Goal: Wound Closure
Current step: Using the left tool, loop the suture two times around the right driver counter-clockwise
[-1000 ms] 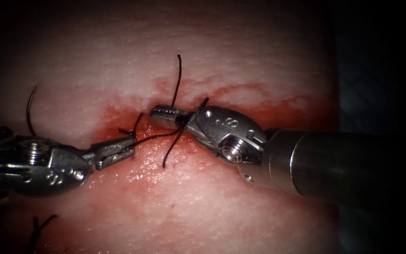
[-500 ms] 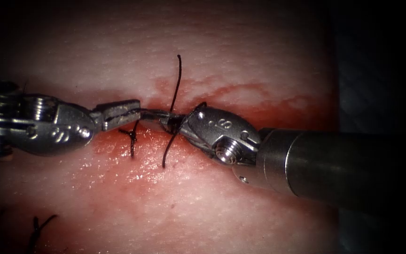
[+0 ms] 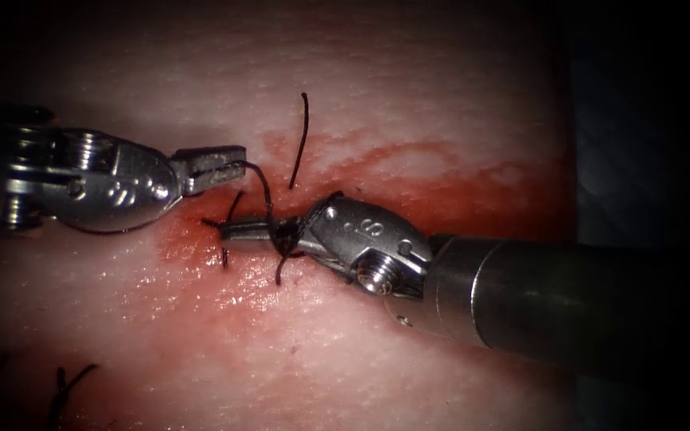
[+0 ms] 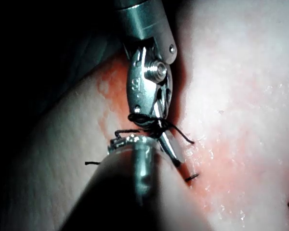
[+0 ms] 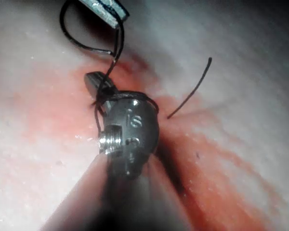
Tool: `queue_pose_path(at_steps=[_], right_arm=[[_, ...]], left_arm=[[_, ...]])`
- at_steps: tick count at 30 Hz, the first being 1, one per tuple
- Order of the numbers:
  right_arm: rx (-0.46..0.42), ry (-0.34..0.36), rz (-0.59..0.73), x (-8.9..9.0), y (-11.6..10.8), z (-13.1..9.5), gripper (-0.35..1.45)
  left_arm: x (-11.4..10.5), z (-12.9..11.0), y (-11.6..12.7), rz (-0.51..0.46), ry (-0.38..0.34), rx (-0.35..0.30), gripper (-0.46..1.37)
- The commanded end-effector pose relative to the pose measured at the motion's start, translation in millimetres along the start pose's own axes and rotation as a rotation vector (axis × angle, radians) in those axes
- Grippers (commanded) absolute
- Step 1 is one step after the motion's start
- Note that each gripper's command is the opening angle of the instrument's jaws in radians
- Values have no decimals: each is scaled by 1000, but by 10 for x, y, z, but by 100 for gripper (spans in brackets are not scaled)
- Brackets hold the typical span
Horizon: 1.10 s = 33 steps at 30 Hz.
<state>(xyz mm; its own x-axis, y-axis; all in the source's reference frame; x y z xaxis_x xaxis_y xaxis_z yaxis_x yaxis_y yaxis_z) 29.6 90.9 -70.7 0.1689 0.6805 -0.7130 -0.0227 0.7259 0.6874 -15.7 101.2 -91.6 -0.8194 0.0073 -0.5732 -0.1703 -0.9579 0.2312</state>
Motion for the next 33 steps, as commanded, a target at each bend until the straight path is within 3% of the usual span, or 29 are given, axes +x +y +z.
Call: queue_pose_path(at_steps=[1,16,23,27,33], right_arm=[[21,29,-3,-1,-1,0,-35],[175,222,-15,7,-17,-2,-35],[185,287,-8,11,-17,-2,-35],[189,363,-1,14,-16,-4,-35],[154,419,15,21,-12,-7,-35]], left_arm=[[-3,3,2,11,3,-18,-35],[-24,31,17,1,12,-57,-35],[-31,37,29,0,10,-66,-35],[-38,38,41,3,12,-74,-35],[-42,40,56,-3,23,-71,-35]])
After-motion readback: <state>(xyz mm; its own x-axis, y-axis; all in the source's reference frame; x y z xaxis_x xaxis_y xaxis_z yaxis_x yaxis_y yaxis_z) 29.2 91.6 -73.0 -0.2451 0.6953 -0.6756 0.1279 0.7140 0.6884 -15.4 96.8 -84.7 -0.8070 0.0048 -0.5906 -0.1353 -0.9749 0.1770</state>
